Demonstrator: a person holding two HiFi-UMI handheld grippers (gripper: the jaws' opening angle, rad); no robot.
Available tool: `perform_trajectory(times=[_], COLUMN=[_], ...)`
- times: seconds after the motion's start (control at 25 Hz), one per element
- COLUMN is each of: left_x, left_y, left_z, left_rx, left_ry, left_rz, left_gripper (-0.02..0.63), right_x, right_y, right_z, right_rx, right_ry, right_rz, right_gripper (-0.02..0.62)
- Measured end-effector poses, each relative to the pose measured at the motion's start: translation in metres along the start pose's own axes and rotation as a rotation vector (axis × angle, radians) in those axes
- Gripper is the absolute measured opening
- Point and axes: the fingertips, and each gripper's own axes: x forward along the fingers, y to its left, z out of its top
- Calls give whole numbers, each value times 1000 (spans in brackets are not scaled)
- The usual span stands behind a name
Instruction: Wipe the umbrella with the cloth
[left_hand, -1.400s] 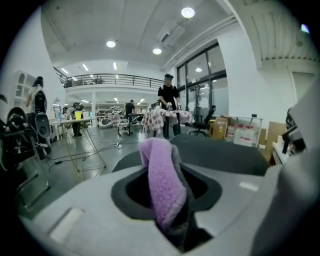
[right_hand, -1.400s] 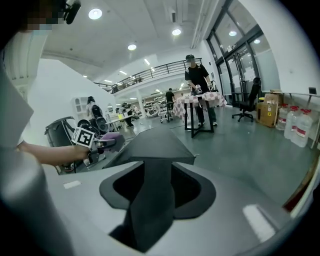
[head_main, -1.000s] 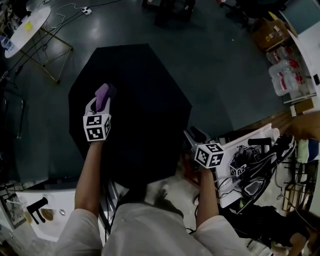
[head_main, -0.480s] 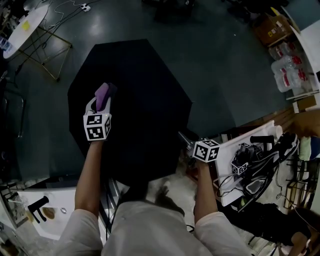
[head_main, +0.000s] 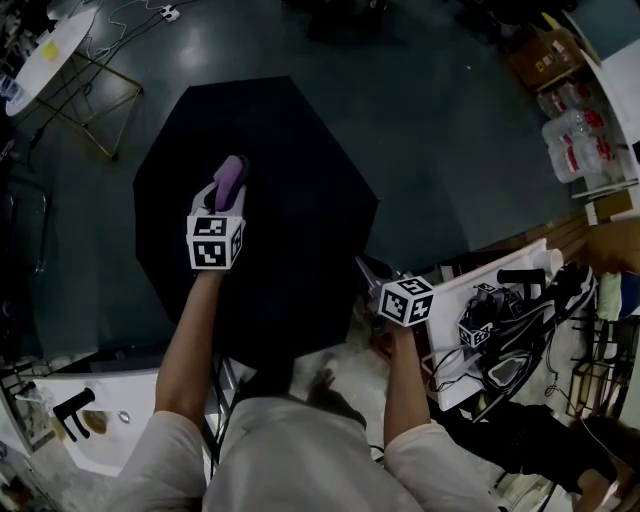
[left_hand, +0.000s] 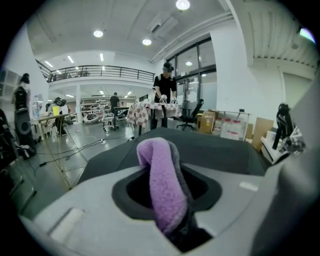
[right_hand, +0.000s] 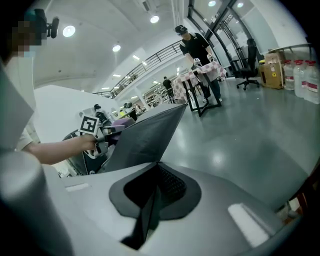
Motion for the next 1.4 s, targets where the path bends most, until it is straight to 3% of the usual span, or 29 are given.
perform_trajectory(times=[0.2,0.52,0.8,1.0,1.2,1.4], left_x=[16,33,20,0,-23,-36], left_y=[-56,-143,-179,-180,-131,-16], left_z=[24,31,34,46,70,68], left_rx=[44,155,229,175,91,-20], left_ry=[-16,89,106,59,-85,-123], left_rz=[-110,-302,-415,-484,-379,-122], left_gripper=[124,123,123,121,121,124], right_x=[1,3,-1,-9,-11,-8], right_y=[3,7,9,4,2,3], right_z=[2,8,7,7,12,13], right_rx=[-29,-52,-59,-24,-30,-36], right_ry=[5,13,24,5,4,10], right_rz=[-8,-6,-17,-34,-36,-45], right_gripper=[8,8,8,8,8,8])
